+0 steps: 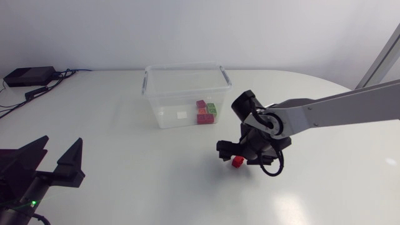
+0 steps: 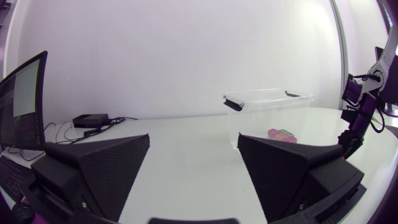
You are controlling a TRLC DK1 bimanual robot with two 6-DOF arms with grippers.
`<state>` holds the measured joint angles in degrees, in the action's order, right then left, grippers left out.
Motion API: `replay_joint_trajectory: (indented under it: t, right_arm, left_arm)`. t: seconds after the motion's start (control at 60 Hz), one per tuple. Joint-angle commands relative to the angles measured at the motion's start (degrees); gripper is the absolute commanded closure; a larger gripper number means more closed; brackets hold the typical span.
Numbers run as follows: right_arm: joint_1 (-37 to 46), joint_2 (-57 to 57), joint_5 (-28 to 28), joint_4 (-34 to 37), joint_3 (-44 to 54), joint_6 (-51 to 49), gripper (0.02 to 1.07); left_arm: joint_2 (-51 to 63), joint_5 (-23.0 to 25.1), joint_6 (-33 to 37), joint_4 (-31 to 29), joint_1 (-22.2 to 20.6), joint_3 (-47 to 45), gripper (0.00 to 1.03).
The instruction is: Place the duplo bricks in the container
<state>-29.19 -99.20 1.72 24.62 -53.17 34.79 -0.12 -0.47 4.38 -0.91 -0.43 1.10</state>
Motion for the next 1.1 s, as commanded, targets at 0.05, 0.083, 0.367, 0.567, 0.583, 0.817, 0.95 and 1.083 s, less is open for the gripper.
replay_joint_trajectory:
  t: [0.05, 0.083, 0.367, 0.567, 0.583, 0.817, 0.95, 1.083]
  right_arm:
    - [1.24, -3.46, 0.04, 1.92, -2.47, 2.83, 0.21]
    - [1.33, -3.63, 0.04, 2.1, -2.64, 2.83, 0.23]
    - [1.42, -3.81, -0.66, 3.94, -4.66, 2.48, 0.7]
    - [1.5, -6.71, -2.68, 8.43, -7.48, 0.99, 0.81]
    - [1.33, -6.89, -2.77, 8.43, -7.39, 0.72, 0.82]
    - [-0.96, -6.01, -6.11, 8.43, -7.13, -1.47, 0.83]
    - [-1.48, 0.41, -7.34, 7.63, -8.0, -3.41, 0.84]
    - [-2.19, 7.97, -10.42, 7.9, -12.75, -7.1, 0.84]
  left_arm:
    - [-0.5, -0.32, 0.63, 0.64, 0.16, -1.02, 0.04]
    - [-0.5, -0.32, 0.63, 0.64, 0.16, -1.02, 0.04]
    - [-0.5, -0.32, 0.63, 0.64, 0.16, -1.02, 0.04]
    - [-0.5, -0.32, 0.63, 0.64, 0.16, -1.02, 0.04]
    - [-0.5, -0.32, 0.63, 0.56, 0.16, -1.02, 0.04]
    - [-0.5, -0.32, 0.63, 0.64, 0.16, -1.02, 0.04]
    - [-0.5, -0.32, 0.63, 0.64, 0.16, -1.02, 0.04]
    - [-0.5, -0.32, 0.63, 0.64, 0.07, -1.02, 0.04]
